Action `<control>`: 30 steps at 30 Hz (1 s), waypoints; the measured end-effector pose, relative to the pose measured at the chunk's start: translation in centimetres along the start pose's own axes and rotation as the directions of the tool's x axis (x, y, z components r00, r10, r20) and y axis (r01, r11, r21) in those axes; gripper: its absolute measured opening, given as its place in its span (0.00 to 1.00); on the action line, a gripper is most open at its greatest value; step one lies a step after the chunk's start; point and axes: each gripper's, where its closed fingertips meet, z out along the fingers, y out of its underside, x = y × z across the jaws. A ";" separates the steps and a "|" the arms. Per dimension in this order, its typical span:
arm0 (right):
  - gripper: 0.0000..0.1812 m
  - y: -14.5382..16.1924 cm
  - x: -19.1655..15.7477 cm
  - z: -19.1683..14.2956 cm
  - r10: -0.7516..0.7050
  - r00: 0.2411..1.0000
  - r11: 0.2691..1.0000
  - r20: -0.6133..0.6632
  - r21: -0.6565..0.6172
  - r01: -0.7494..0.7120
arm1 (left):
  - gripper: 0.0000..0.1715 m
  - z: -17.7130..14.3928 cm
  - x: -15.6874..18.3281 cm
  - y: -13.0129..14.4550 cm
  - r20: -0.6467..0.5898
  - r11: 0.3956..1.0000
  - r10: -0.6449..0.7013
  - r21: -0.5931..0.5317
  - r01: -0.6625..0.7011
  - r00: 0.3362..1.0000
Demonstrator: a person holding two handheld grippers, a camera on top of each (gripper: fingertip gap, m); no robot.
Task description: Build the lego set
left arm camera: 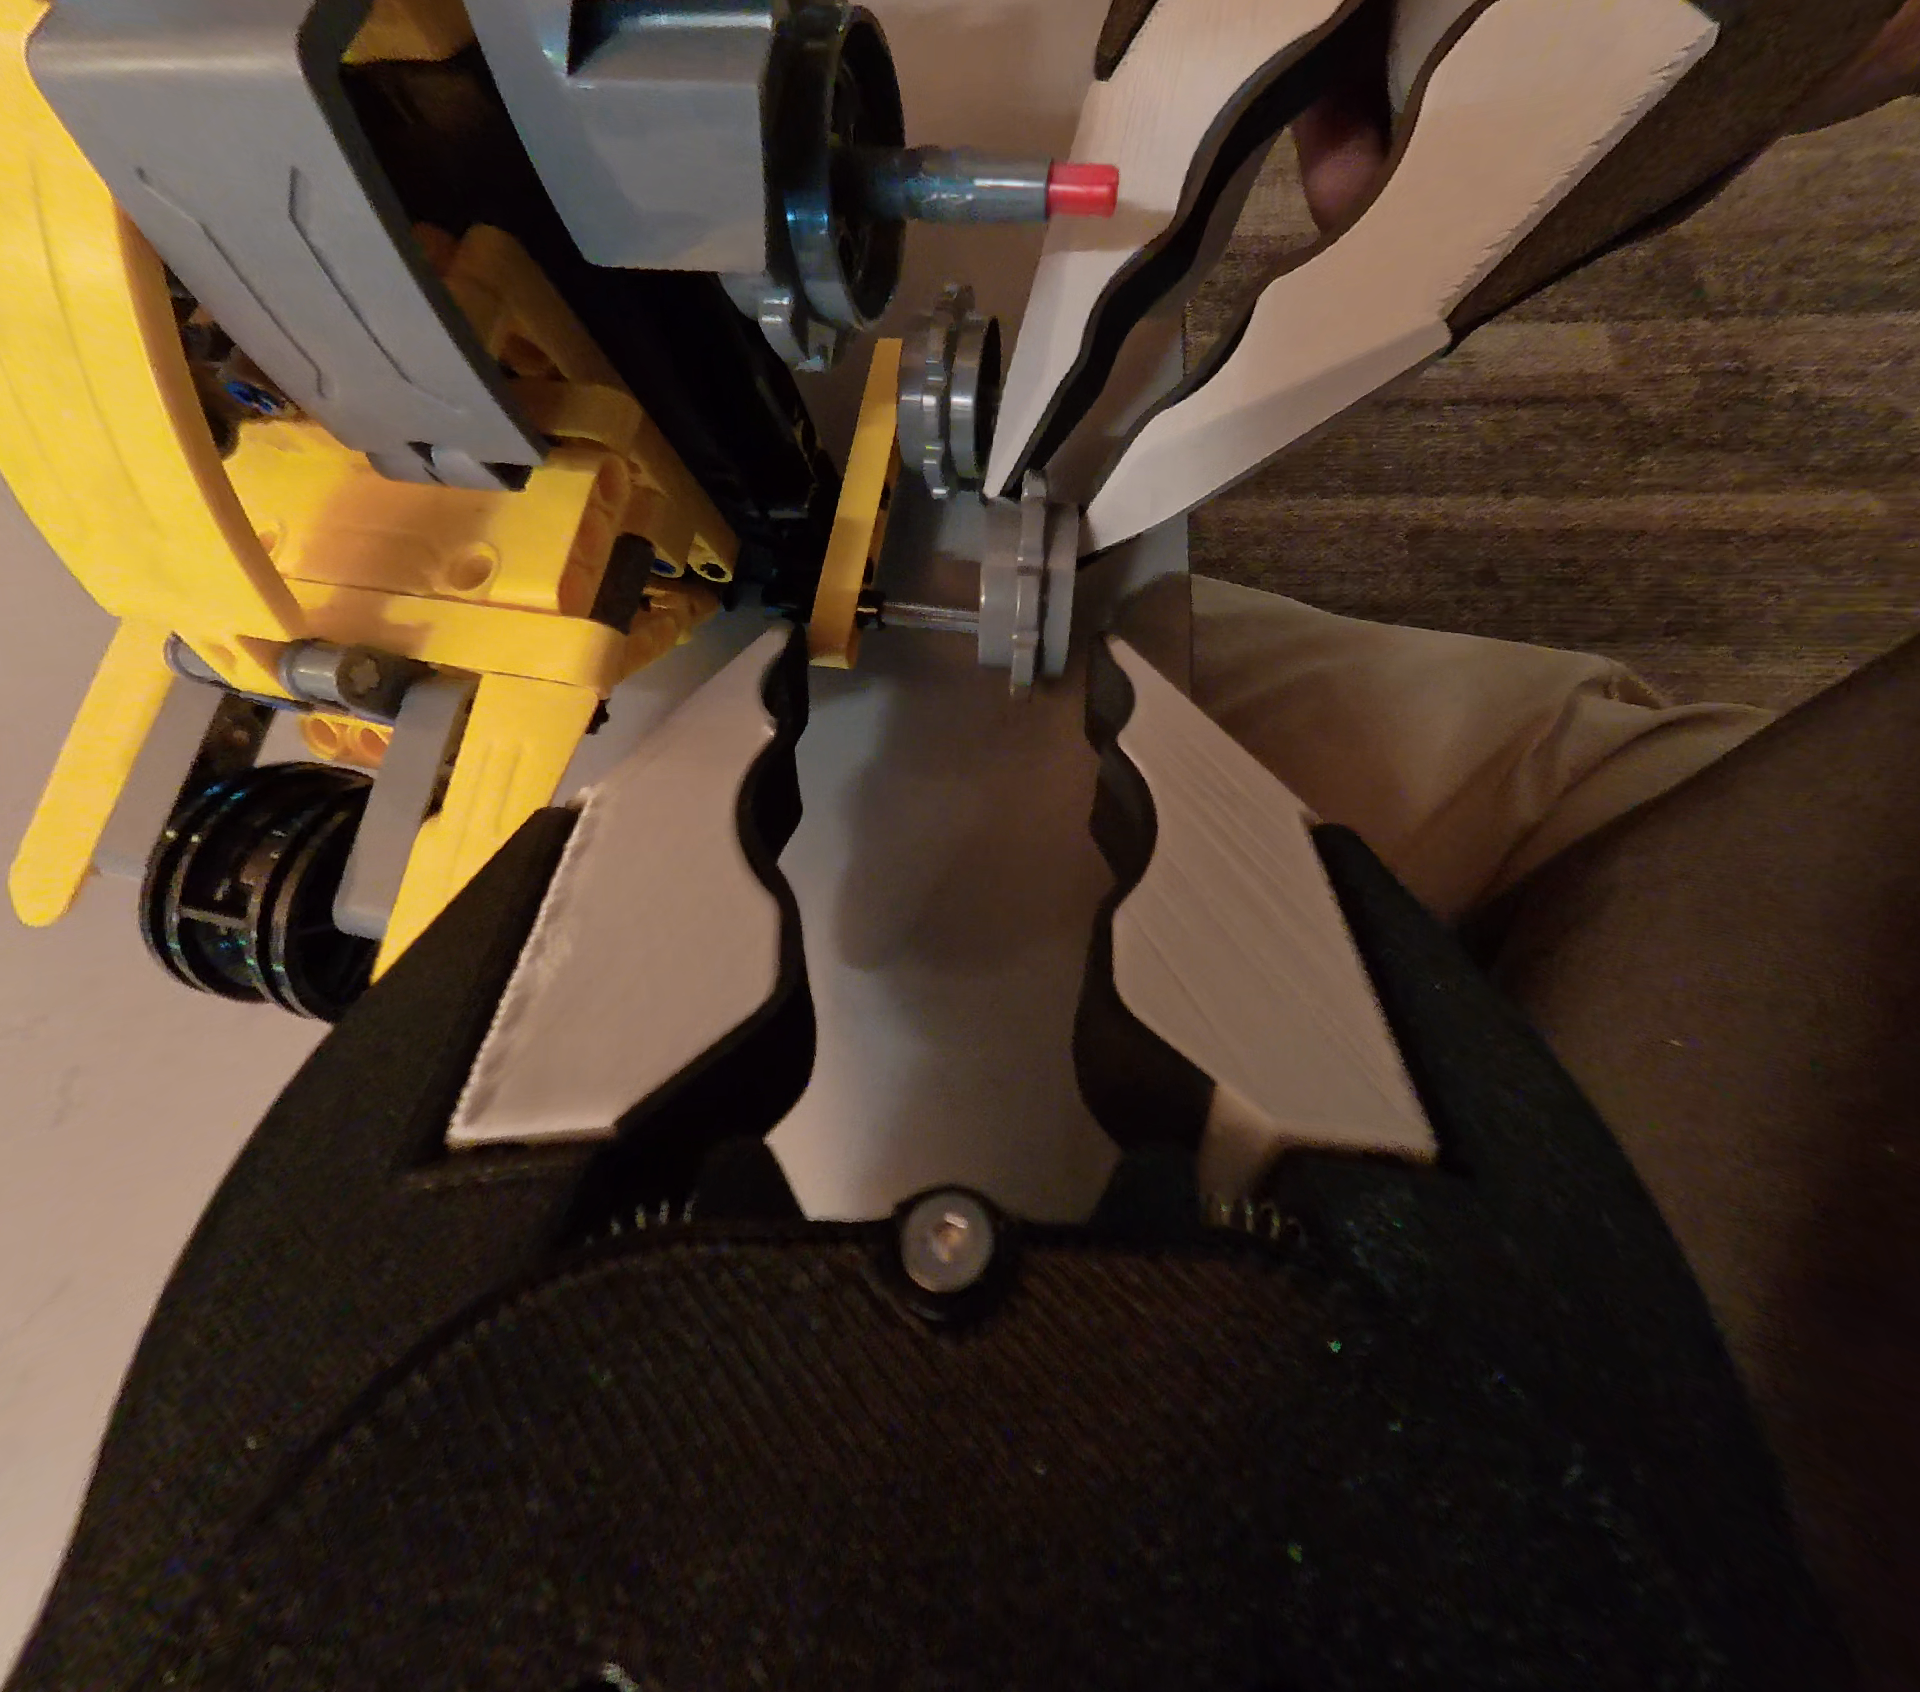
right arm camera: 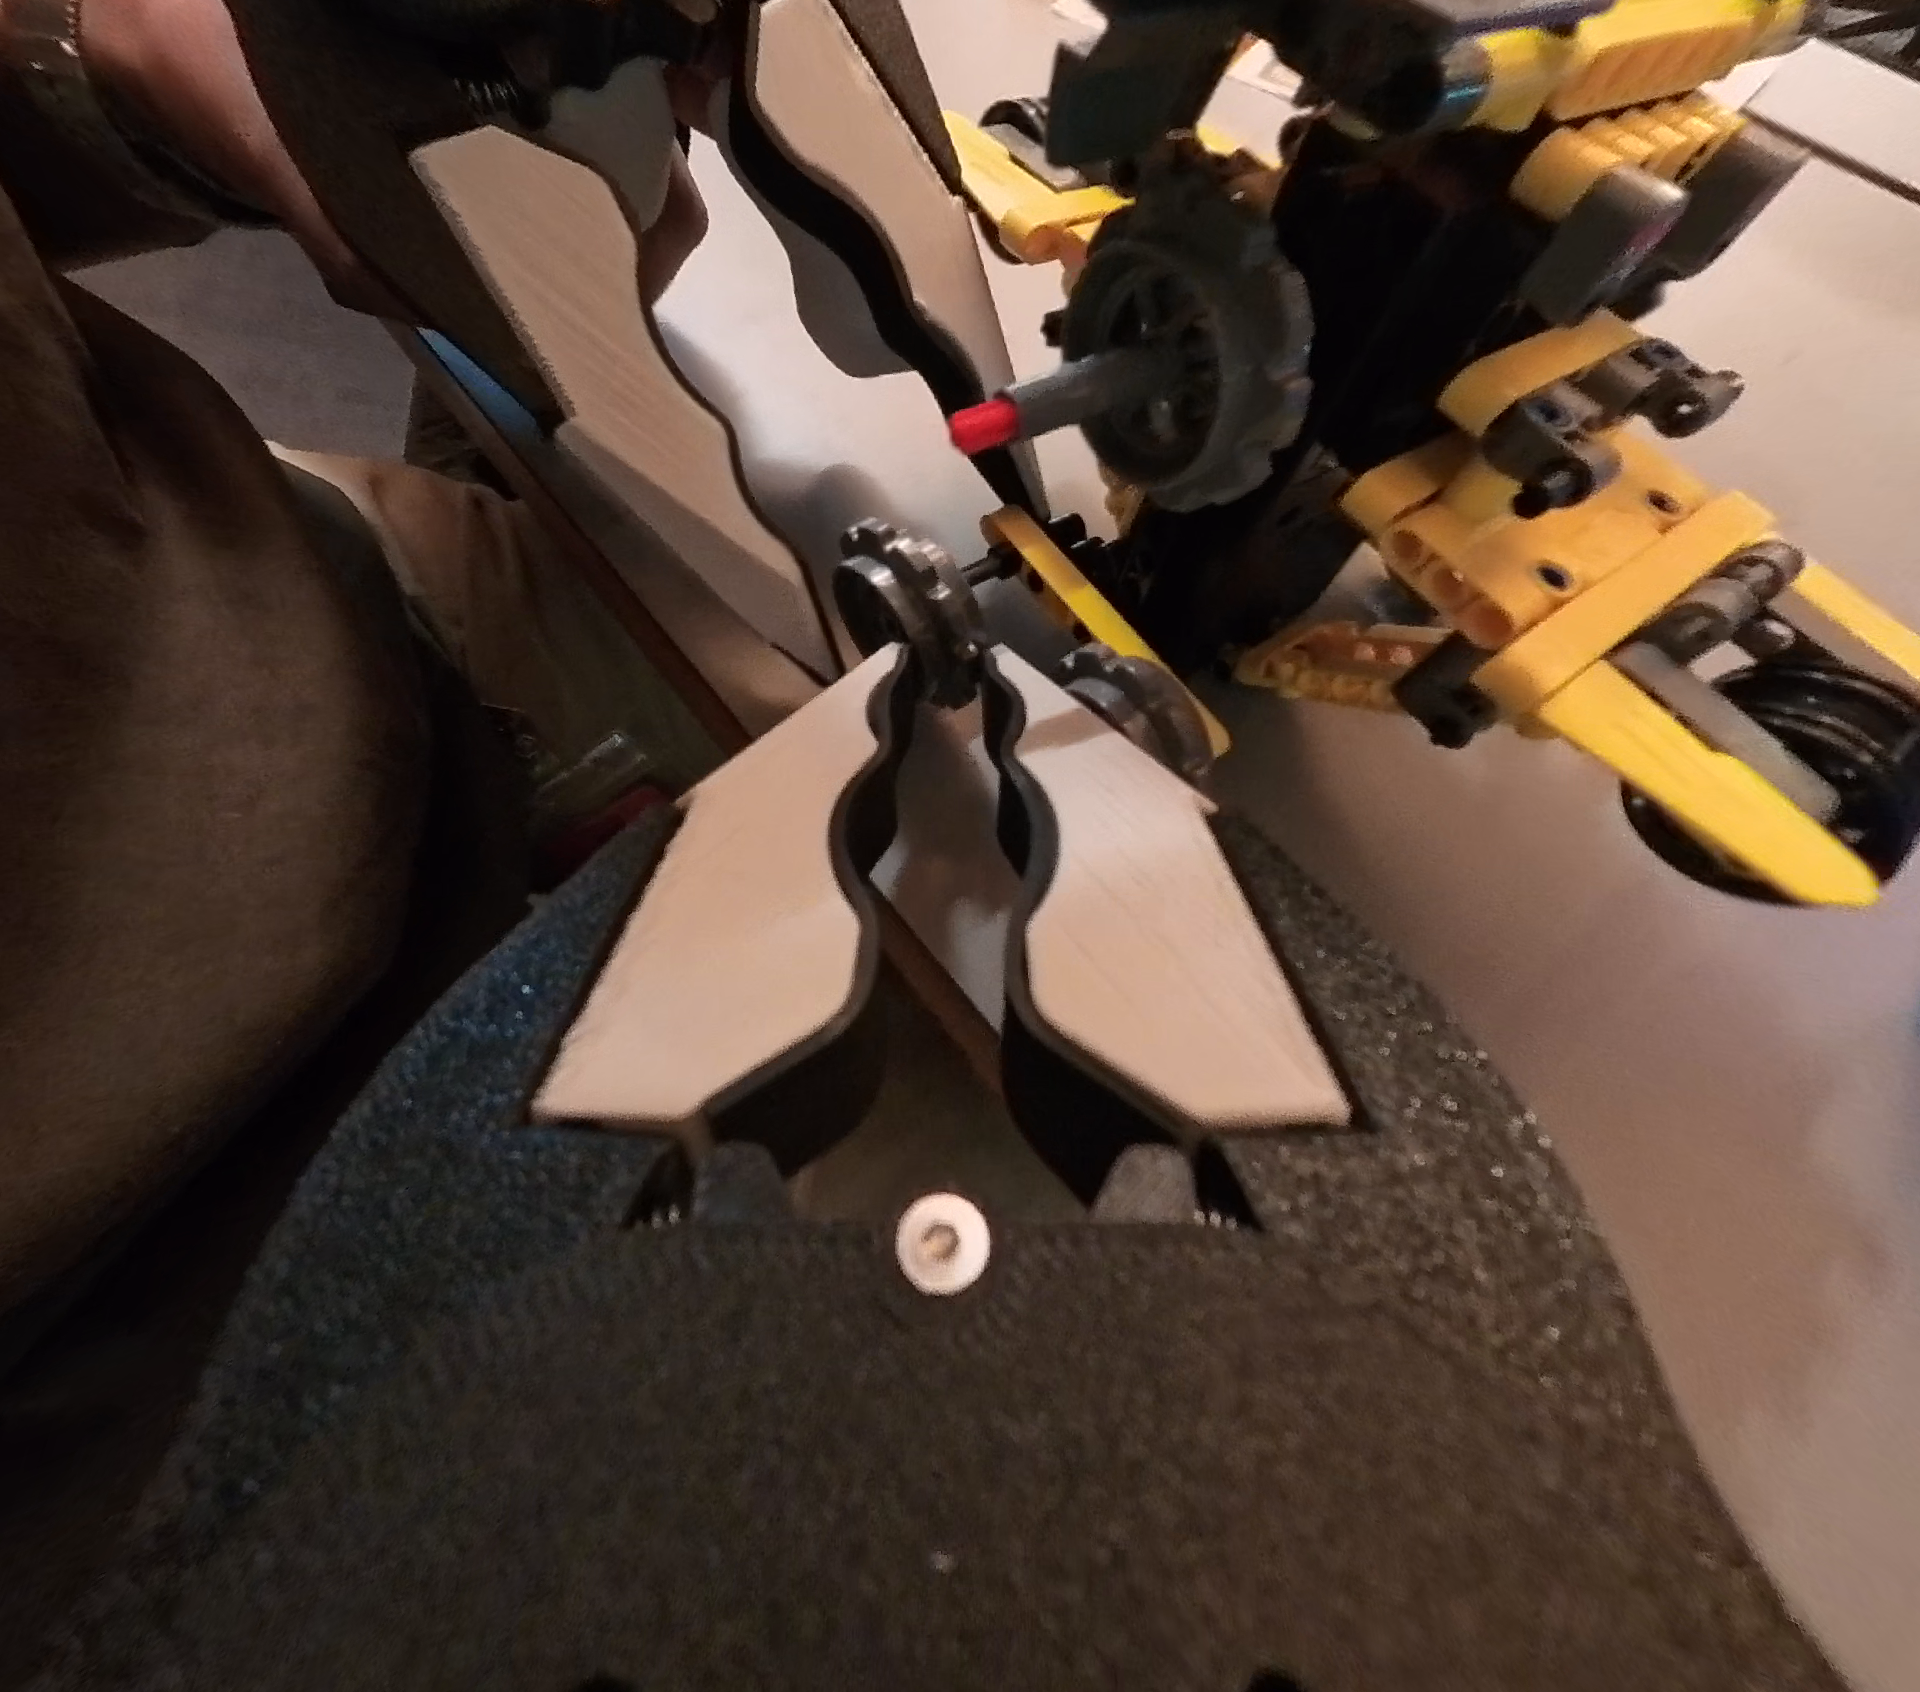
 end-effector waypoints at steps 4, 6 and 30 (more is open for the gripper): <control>0.06 0.1 0.2 -0.2 0.012 1.000 1.000 -0.004 0.009 -0.012 | 0.26 0.1 -0.2 0.0 0.028 1.000 0.020 0.000 -0.020 0.999; 0.06 0.1 0.1 -0.2 0.008 1.000 1.000 -0.003 0.006 -0.008 | 0.26 0.1 -0.2 -0.1 0.036 0.999 0.034 -0.001 -0.034 0.999; 0.06 0.3 -0.4 -0.4 0.024 0.999 0.999 0.037 -0.022 -0.023 | 0.25 0.2 0.2 0.0 0.071 0.992 0.125 -0.007 -0.124 0.990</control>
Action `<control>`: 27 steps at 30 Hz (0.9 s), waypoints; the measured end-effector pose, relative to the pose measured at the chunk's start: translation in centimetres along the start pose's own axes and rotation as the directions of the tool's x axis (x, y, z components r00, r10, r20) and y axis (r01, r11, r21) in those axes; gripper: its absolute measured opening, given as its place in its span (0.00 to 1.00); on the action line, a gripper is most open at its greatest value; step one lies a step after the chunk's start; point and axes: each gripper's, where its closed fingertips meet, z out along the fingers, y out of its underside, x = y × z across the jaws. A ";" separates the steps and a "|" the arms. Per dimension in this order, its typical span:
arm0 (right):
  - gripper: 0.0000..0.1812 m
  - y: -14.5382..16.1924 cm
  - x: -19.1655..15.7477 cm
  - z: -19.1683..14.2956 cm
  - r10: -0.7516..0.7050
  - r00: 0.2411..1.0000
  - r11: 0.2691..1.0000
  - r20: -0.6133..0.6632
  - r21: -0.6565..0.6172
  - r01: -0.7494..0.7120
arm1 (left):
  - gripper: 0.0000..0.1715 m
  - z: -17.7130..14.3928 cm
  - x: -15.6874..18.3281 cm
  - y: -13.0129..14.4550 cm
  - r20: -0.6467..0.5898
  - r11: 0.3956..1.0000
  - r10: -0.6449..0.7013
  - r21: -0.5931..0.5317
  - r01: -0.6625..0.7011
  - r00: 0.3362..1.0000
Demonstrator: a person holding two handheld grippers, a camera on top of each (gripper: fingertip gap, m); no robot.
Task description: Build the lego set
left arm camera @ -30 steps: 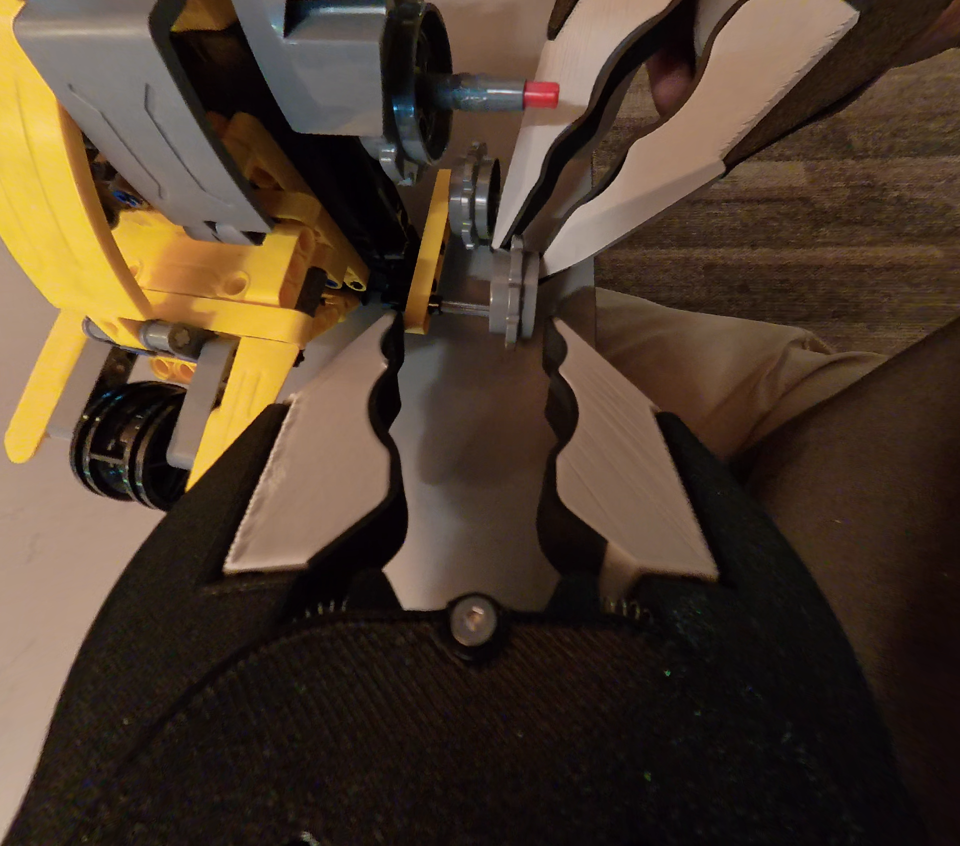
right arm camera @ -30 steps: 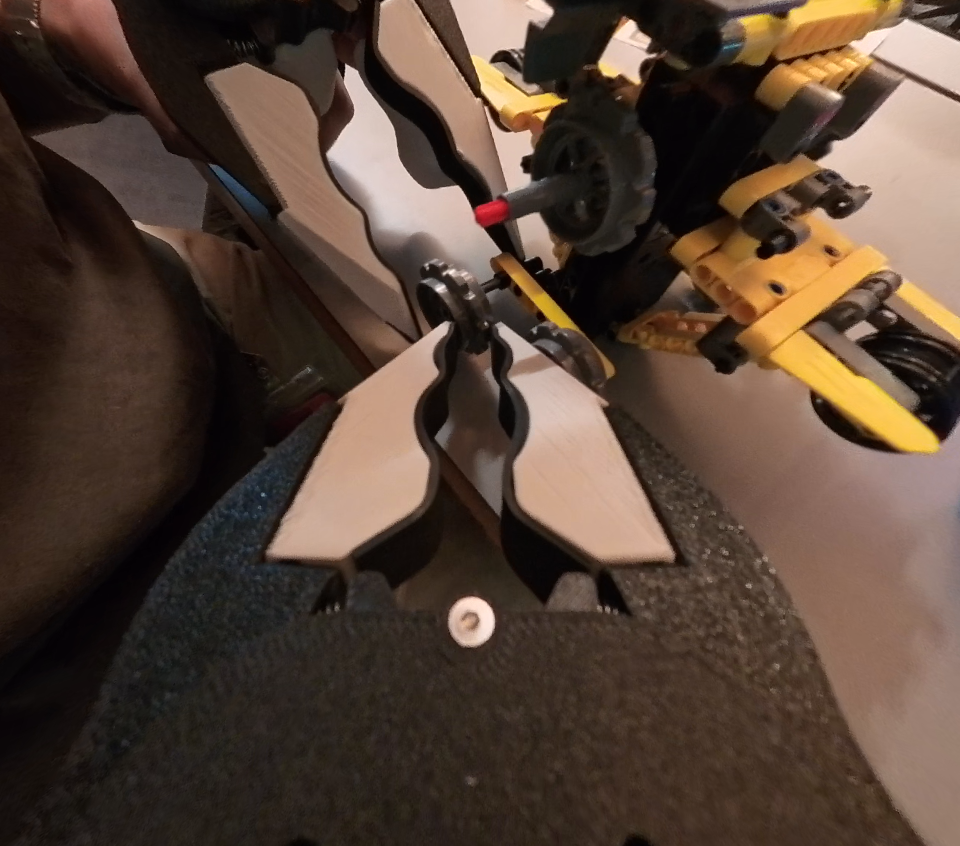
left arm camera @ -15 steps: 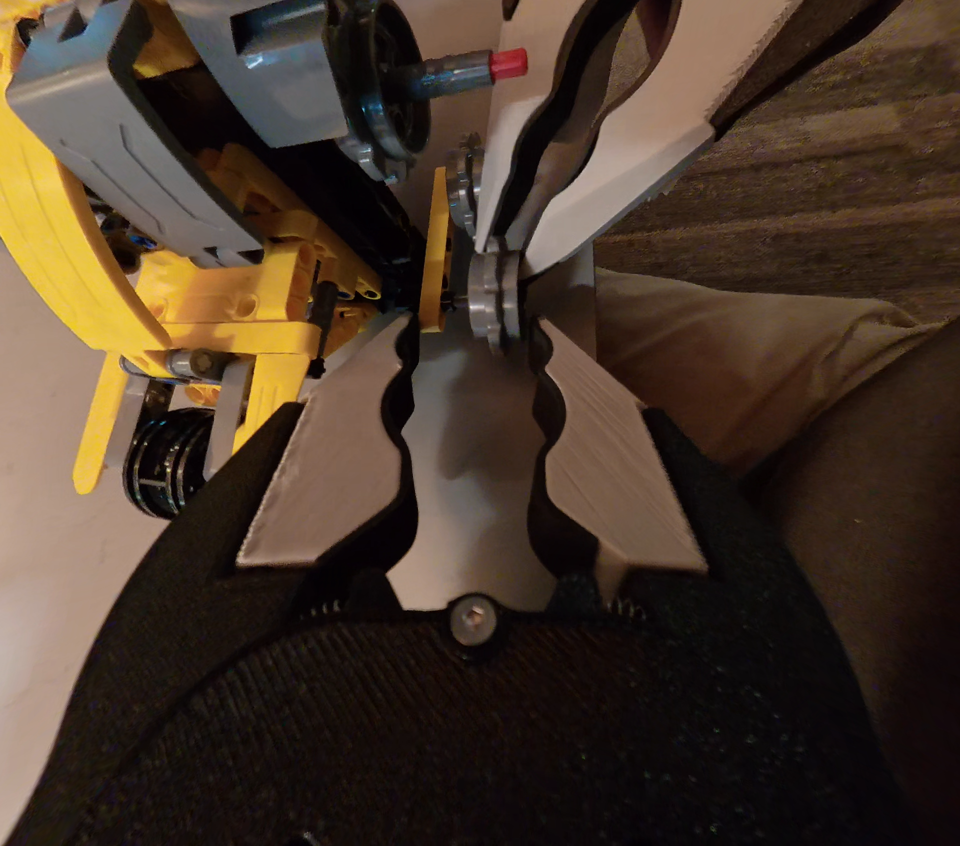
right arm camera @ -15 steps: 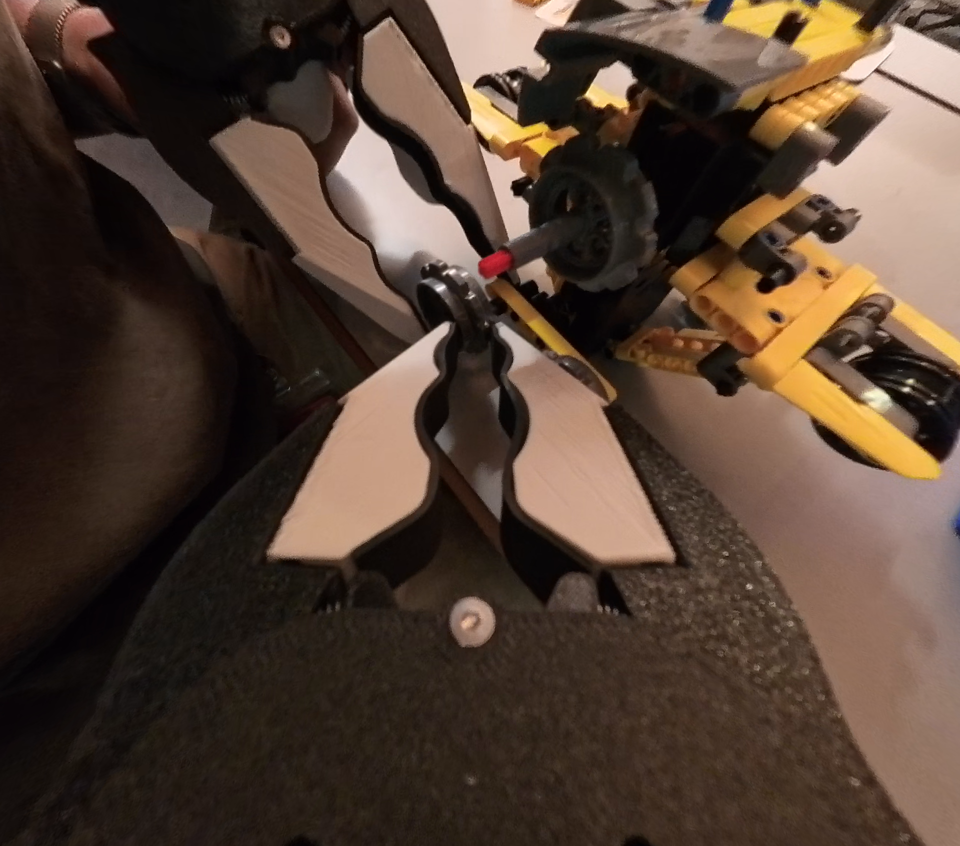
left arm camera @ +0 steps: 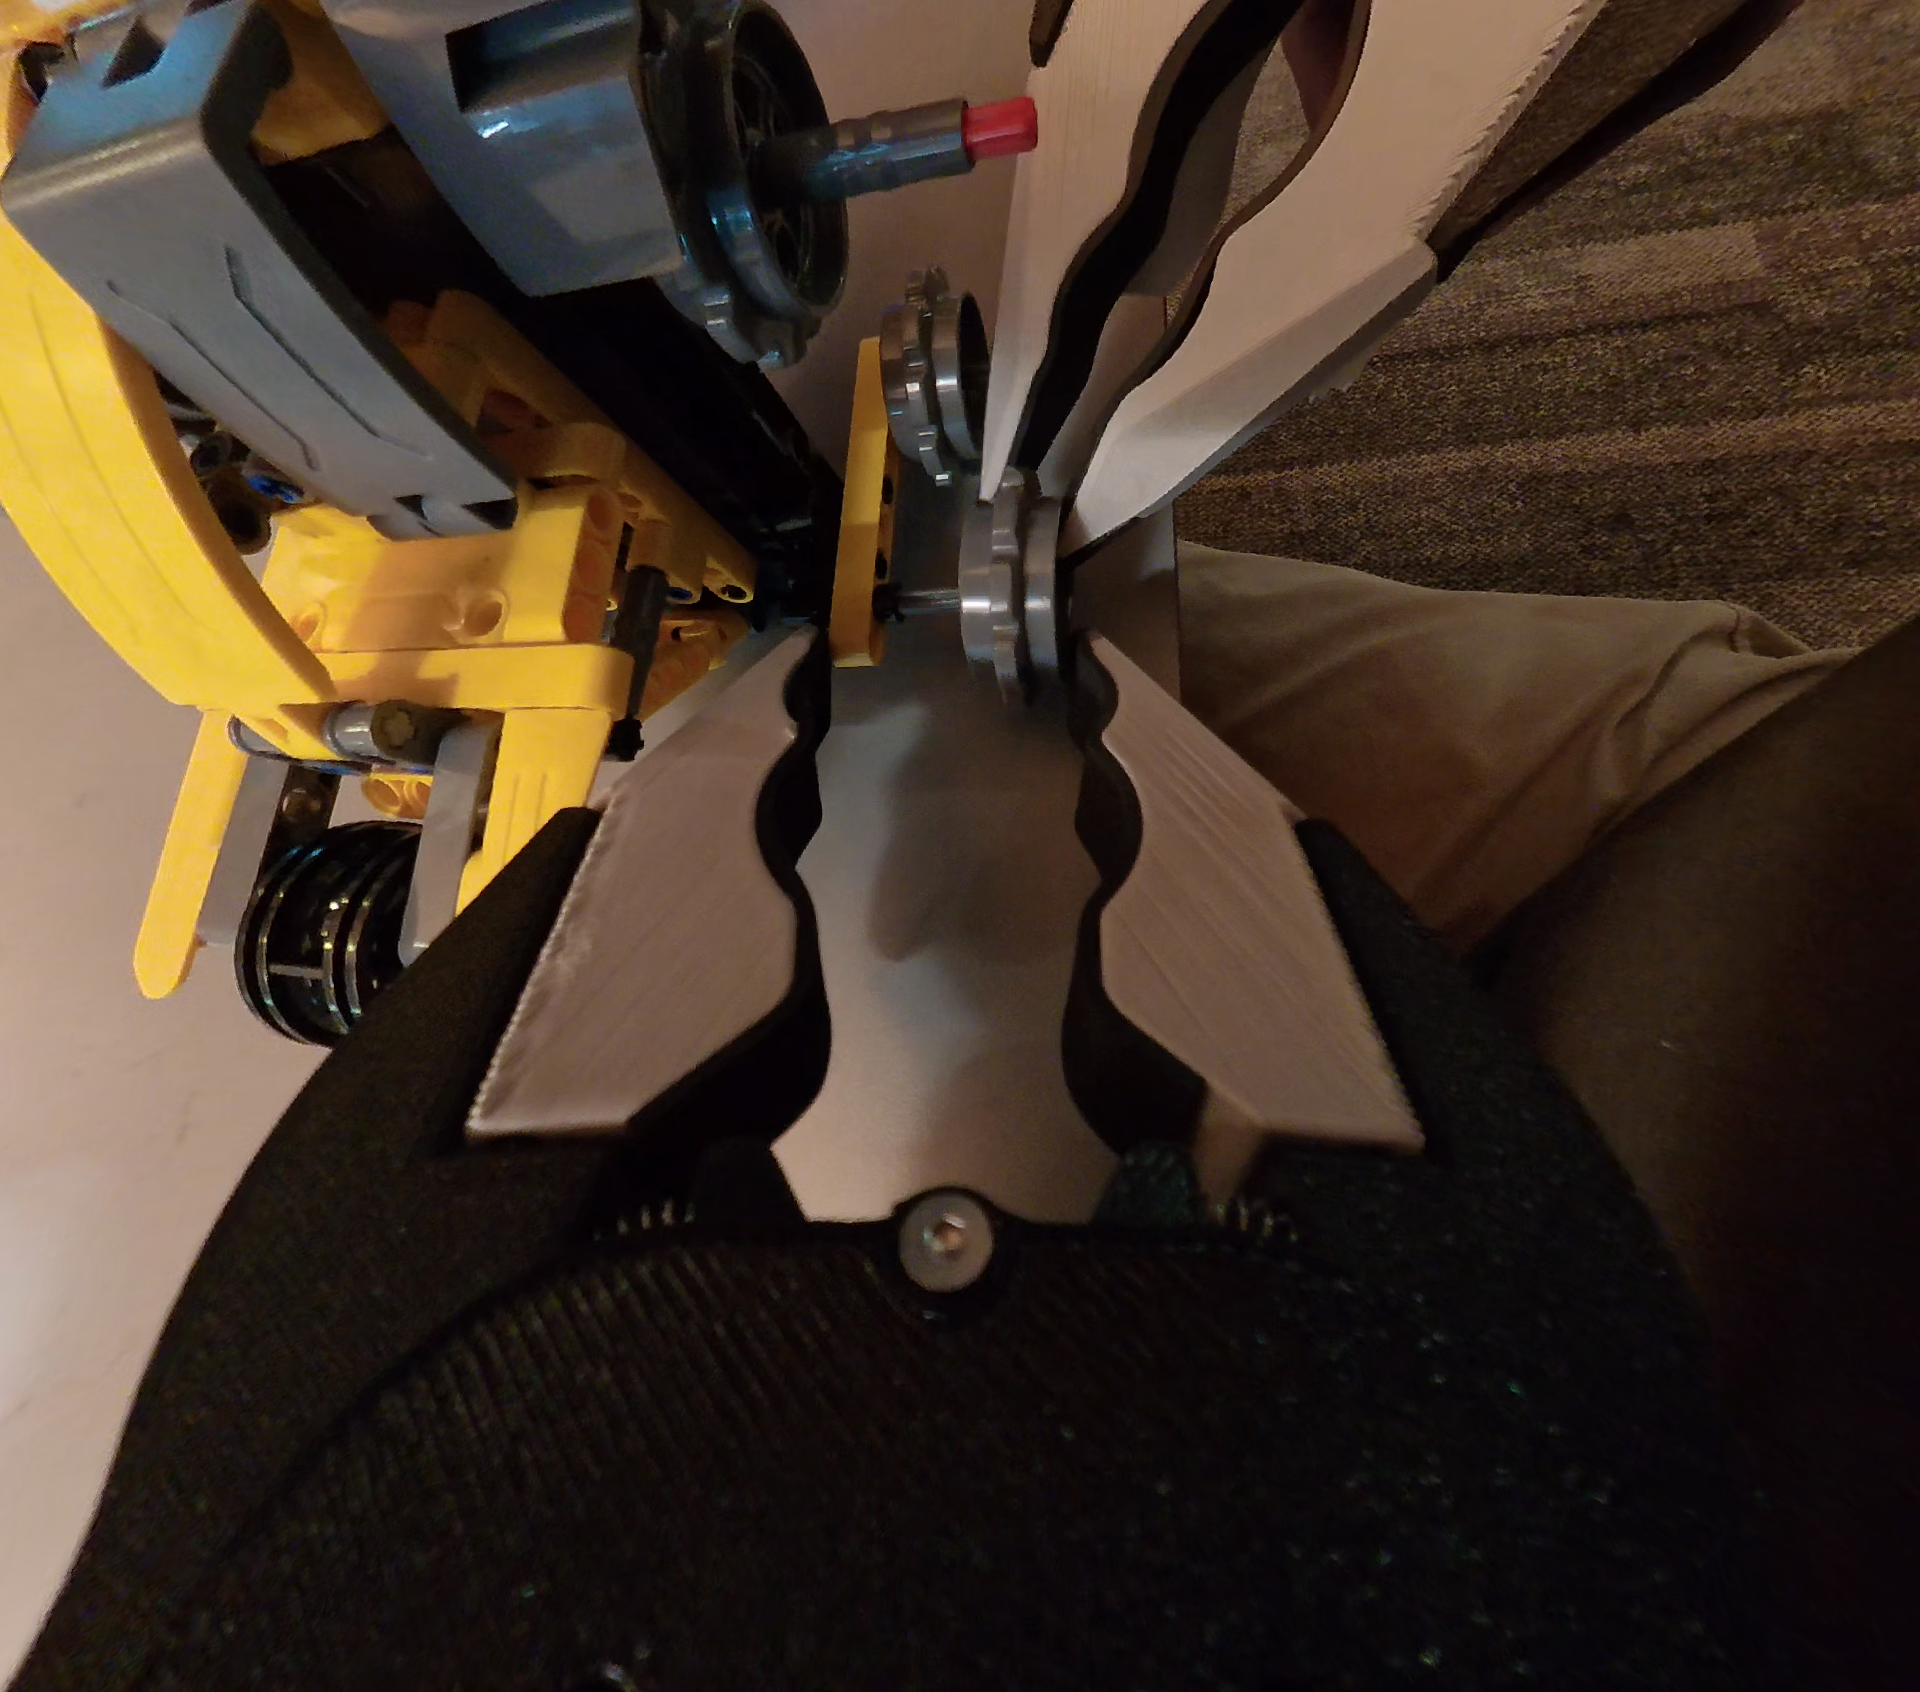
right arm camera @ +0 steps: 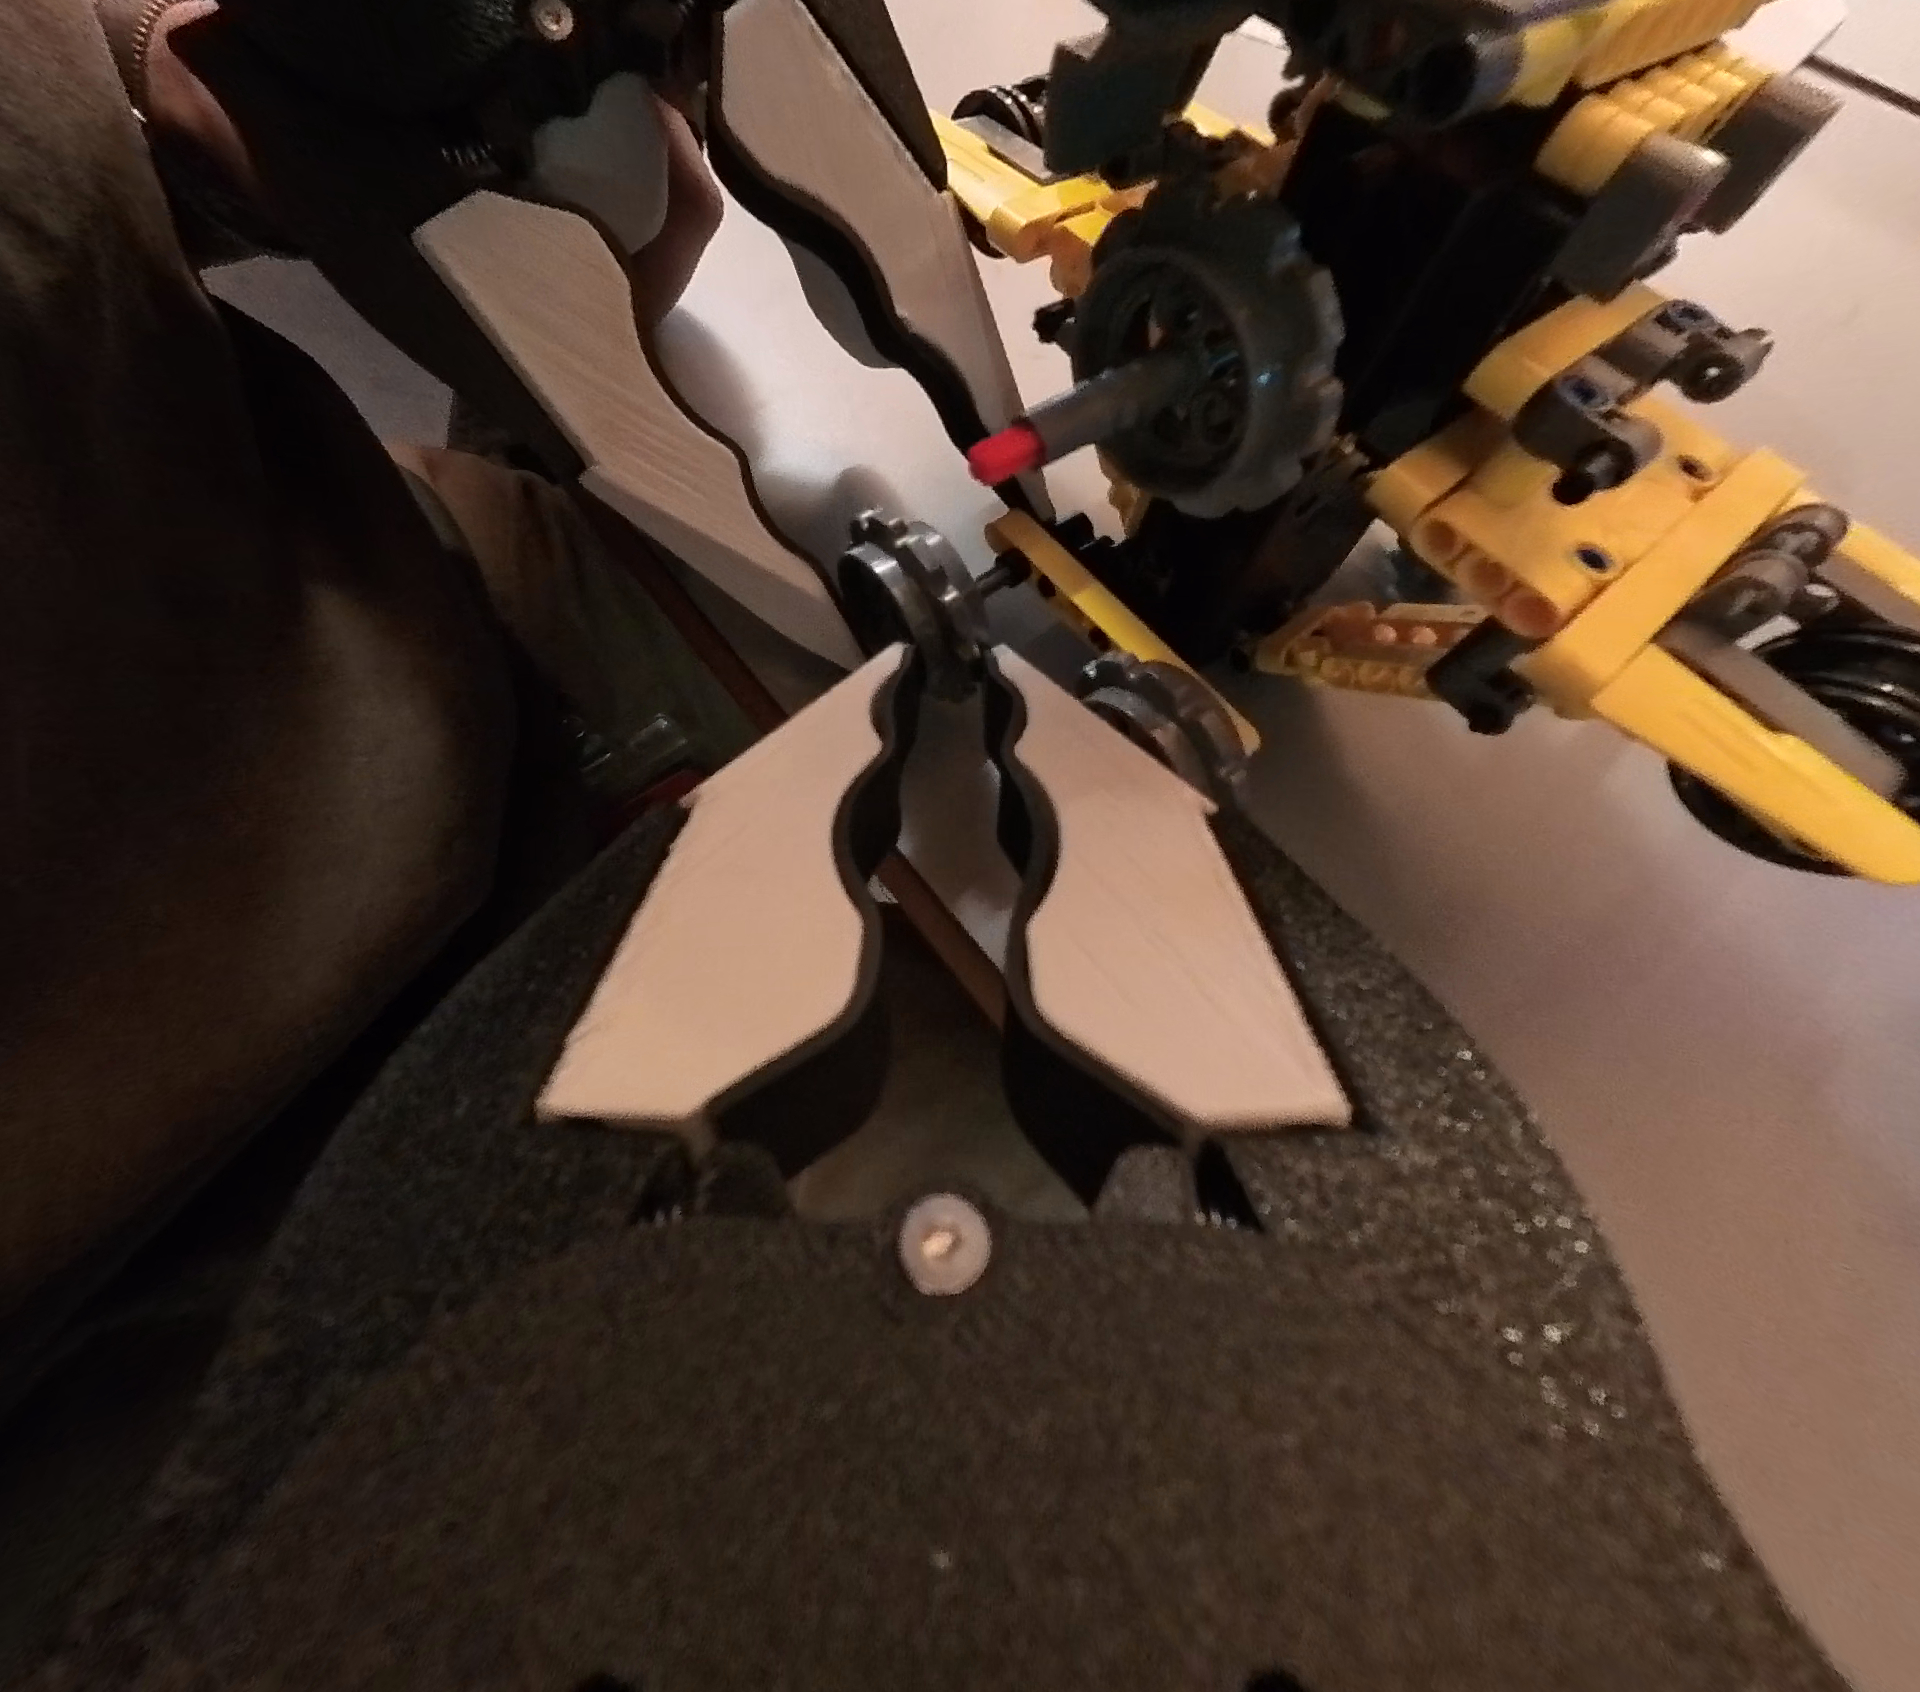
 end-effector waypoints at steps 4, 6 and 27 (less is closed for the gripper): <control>0.06 0.1 0.0 0.0 -0.001 1.000 1.000 0.004 -0.014 0.001 | 0.26 0.0 0.0 0.0 -0.001 1.000 -0.001 0.001 0.001 1.000; 0.06 0.2 0.0 0.0 0.000 1.000 1.000 0.007 -0.020 0.000 | 0.26 0.0 0.0 0.0 -0.002 1.000 -0.001 0.001 0.001 1.000; 0.06 0.3 0.2 0.0 0.000 1.000 0.997 0.029 -0.077 0.002 | 0.25 0.0 0.1 -0.1 -0.001 1.000 0.010 0.007 -0.010 1.000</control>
